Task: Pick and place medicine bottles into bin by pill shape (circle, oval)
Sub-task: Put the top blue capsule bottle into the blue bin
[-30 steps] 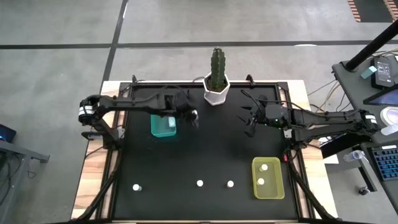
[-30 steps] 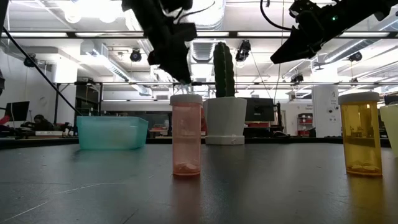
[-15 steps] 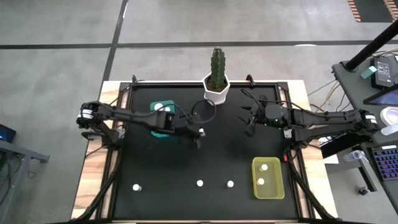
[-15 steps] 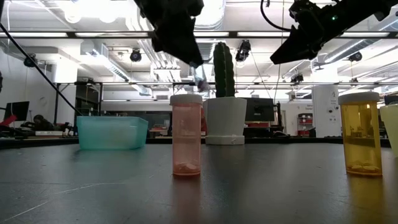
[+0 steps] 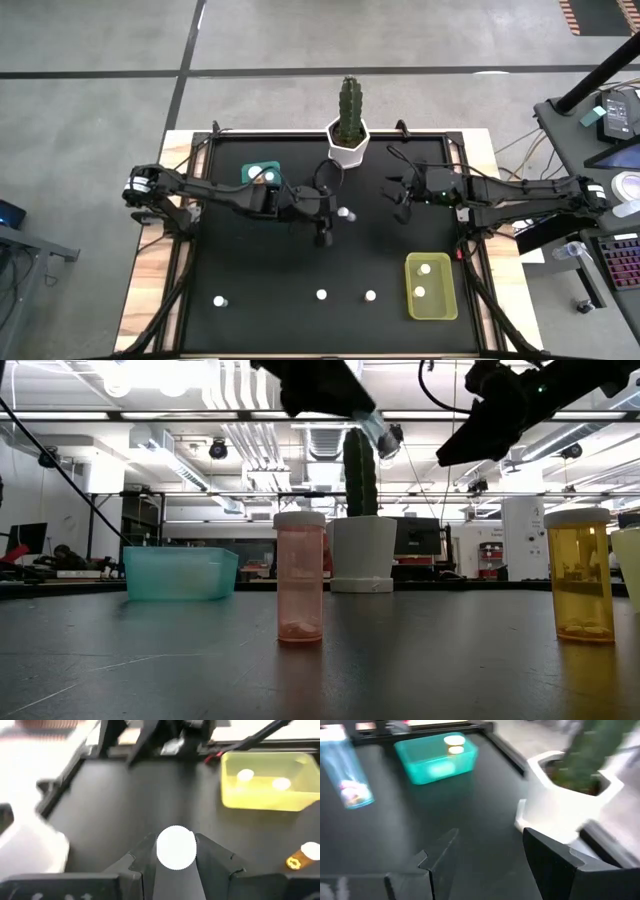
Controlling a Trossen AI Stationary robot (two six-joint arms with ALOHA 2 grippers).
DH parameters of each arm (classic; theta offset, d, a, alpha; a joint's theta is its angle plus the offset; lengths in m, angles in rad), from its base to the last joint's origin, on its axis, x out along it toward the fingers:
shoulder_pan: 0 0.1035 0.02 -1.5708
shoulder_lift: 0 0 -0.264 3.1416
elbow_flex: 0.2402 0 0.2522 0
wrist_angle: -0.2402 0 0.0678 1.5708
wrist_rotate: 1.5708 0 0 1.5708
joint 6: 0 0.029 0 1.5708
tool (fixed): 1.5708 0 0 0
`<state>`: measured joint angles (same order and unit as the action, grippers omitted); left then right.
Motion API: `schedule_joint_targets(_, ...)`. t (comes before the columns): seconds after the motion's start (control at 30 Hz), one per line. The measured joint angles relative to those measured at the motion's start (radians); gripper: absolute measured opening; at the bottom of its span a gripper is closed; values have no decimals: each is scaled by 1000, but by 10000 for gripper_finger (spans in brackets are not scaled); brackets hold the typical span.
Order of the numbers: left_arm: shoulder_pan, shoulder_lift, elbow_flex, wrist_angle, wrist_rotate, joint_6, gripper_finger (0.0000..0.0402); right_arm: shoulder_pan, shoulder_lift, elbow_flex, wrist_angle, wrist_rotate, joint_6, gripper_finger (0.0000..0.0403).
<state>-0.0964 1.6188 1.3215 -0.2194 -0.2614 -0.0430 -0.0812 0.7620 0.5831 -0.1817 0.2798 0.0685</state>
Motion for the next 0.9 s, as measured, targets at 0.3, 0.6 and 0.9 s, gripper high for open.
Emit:
schedule_joint_targets(0.3, -11, 1, -23, 28, 45, 211, 98, 17, 8, -12, 91, -377, -28, 215)
schedule_joint_targets(0.6, -27, -31, -25, -56, 74, 284, 98, 57, 70, -10, 200, -419, -83, 215)
schedule_joint_targets(0.9, -92, -259, -16, -540, 88, 422, 98, 57, 78, -4, 200, -418, -87, 215)
